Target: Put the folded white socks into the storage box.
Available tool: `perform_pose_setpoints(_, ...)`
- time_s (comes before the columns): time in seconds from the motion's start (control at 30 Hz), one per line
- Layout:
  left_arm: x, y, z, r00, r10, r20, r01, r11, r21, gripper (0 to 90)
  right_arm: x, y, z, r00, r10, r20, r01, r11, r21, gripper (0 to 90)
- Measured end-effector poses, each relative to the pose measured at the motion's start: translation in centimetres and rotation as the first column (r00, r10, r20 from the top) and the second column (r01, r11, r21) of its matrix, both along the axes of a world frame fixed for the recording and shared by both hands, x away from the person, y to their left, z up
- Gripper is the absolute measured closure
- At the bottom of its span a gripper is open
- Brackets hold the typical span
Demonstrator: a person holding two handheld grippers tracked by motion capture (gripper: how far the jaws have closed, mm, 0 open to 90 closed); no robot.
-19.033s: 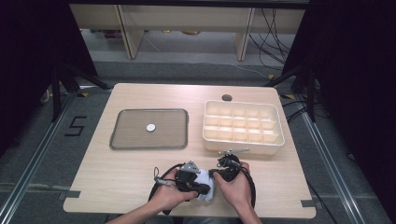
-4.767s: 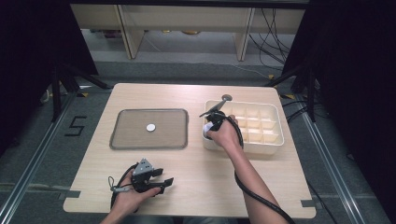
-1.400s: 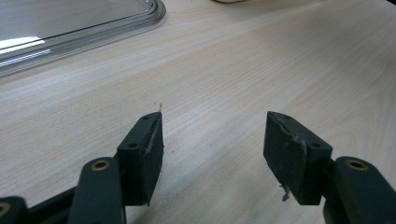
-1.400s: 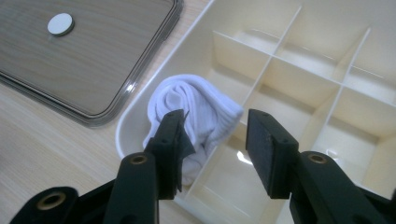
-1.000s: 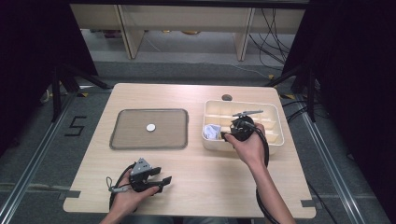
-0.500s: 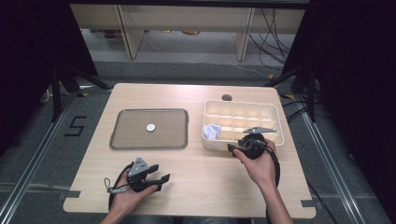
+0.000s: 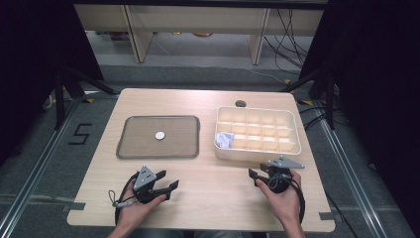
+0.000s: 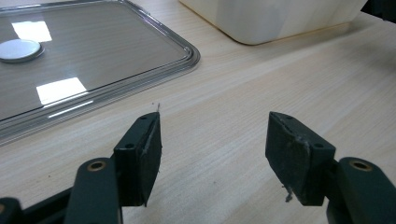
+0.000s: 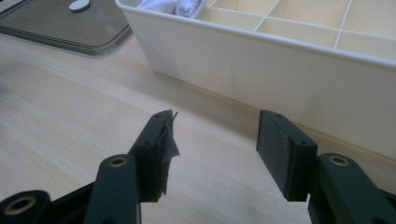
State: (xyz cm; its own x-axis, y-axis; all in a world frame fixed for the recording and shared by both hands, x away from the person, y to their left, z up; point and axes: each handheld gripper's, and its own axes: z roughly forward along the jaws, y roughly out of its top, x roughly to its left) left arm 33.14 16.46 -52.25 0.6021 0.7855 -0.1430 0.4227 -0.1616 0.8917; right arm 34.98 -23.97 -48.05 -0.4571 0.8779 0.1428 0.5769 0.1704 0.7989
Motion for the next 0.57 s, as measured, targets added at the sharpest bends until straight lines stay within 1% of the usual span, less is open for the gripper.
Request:
perform_pose_setpoints(0.03, -0.1, 0.0, 0.0, 0.9999, 0.013, 0.004, -0.013, 0.9999, -0.005, 35.9, -0.3, 0.0, -0.3, 0.9999, -0.009, 0.012, 0.009, 1.0, 0.006, 47.9)
perform_pose_setpoints(0.07, -0.1, 0.0, 0.1, 0.9997, 0.022, 0.007, -0.022, 0.9997, 0.009, 35.9, -0.8, 0.0, -0.7, 0.9992, -0.015, 0.038, 0.015, 1.0, 0.016, 48.3)
perform_pose_setpoints(0.13, -0.2, 0.0, 0.1, 0.9997, 0.024, 0.009, -0.024, 0.9997, 0.01, 35.9, -1.0, 0.1, -0.9, 0.9988, -0.014, 0.047, 0.013, 1.0, 0.009, 48.2)
perform_pose_setpoints(0.17, -0.2, 0.0, 0.1, 0.9995, 0.028, 0.013, -0.028, 0.9996, 0.006, 35.9, -1.2, 0.2, -1.1, 0.9986, -0.006, 0.053, 0.005, 1.0, 0.019, 48.0)
perform_pose_setpoints(0.2, -0.2, 0.0, 0.0, 0.9994, 0.028, 0.019, -0.028, 0.9996, -0.003, 35.8, -1.5, 0.3, -1.1, 0.9988, -0.02, 0.045, 0.02, 1.0, 0.011, 47.5)
perform_pose_setpoints(0.23, -0.2, 0.1, 0.0, 0.9993, 0.027, 0.024, -0.027, 0.9996, -0.001, 35.6, -1.6, 0.4, -1.3, 0.9981, -0.021, 0.057, 0.021, 1.0, 0.007, 46.7)
perform_pose_setpoints(0.27, -0.3, 0.1, 0.1, 0.9992, 0.032, 0.024, -0.033, 0.9994, 0.011, 35.5, -1.7, 0.4, -1.5, 0.9984, -0.017, 0.054, 0.017, 1.0, 0.011, 46.3)
perform_pose_setpoints(0.3, -0.3, 0.1, 0.1, 0.9992, 0.032, 0.025, -0.033, 0.9994, 0.007, 35.6, -1.8, 0.5, -1.8, 0.9988, -0.017, 0.045, 0.017, 1.0, 0.012, 45.7)
perform_pose_setpoints(0.33, -0.3, 0.1, 0.1, 0.9992, 0.032, 0.025, -0.032, 0.9995, 0.003, 35.6, -1.8, 0.5, -2.0, 0.9988, -0.018, 0.046, 0.019, 1.0, -0.007, 45.0)
perform_pose_setpoints(0.4, -0.3, 0.1, 0.1, 0.9991, 0.033, 0.025, -0.033, 0.9994, -0.001, 35.6, -1.8, 0.6, -2.0, 0.999, -0.02, 0.04, 0.02, 1.0, 0.0, 44.7)
perform_pose_setpoints(0.43, -0.3, 0.1, 0.1, 0.9991, 0.035, 0.025, -0.035, 0.9994, -0.003, 35.6, -1.8, 0.6, -2.0, 0.9984, -0.017, 0.054, 0.017, 1.0, -0.004, 44.6)
perform_pose_setpoints(0.47, -0.3, 0.1, 0.1, 0.999, 0.037, 0.023, -0.037, 0.9993, -0.006, 35.6, -1.6, 0.7, -2.1, 0.9976, -0.015, 0.067, 0.014, 1.0, 0.019, 44.3)
perform_pose_setpoints(0.57, -0.3, 0.1, 0.1, 0.9991, 0.038, 0.022, -0.038, 0.9993, 0.0, 35.7, -1.6, 0.7, -2.1, 0.9975, -0.015, 0.069, 0.014, 1.0, 0.013, 44.1)
